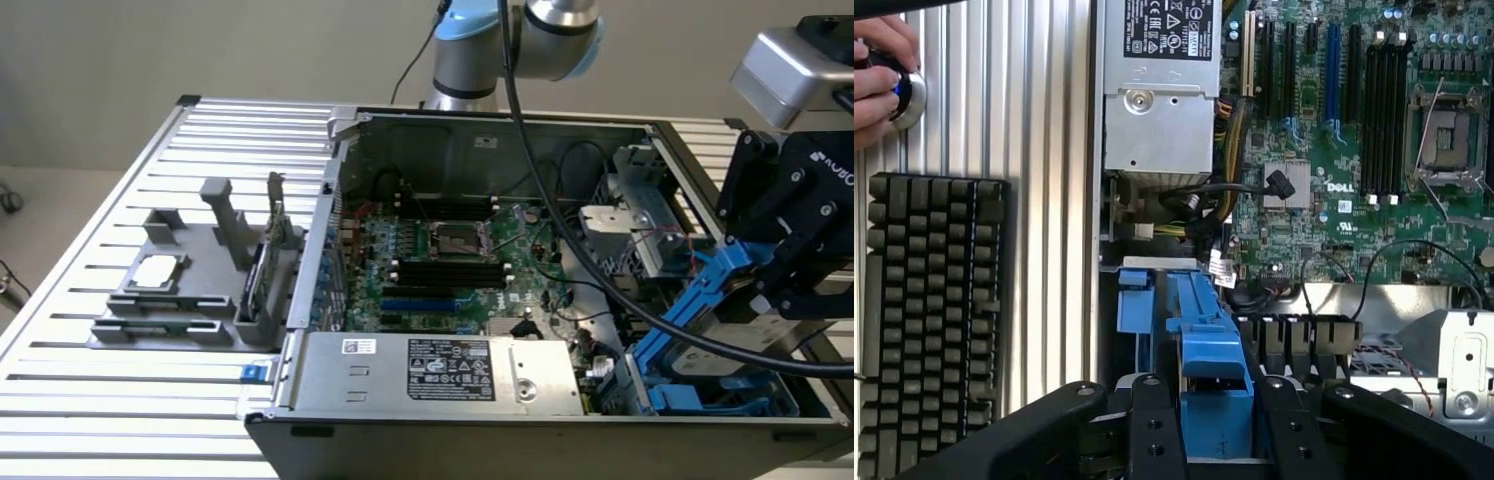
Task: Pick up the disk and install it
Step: 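Insert the disk into the insertion slot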
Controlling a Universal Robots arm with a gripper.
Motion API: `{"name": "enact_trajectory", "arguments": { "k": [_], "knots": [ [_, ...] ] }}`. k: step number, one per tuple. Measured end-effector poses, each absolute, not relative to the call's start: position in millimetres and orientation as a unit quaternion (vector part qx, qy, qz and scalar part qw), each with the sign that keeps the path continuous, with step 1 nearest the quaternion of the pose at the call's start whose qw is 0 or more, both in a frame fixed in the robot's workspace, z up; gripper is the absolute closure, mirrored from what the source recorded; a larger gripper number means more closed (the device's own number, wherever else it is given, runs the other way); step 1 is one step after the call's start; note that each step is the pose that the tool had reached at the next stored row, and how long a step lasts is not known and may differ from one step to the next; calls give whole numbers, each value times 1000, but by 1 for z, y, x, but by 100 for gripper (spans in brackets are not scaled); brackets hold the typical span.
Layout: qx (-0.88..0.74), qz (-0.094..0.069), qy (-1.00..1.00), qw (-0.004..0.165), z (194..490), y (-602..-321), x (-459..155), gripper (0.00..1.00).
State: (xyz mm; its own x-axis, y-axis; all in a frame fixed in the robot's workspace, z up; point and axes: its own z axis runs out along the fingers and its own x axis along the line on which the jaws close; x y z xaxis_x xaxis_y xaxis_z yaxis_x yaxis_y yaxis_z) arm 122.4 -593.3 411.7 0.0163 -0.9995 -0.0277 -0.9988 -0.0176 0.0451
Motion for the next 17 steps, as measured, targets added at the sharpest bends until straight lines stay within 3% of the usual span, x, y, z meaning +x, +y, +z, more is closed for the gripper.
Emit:
{"name": "enact_trajectory", "arguments": {
  "k": [17],
  "knots": [
    [716, -26, -698, 5, 412, -594, 119, 67]
  ]
}}
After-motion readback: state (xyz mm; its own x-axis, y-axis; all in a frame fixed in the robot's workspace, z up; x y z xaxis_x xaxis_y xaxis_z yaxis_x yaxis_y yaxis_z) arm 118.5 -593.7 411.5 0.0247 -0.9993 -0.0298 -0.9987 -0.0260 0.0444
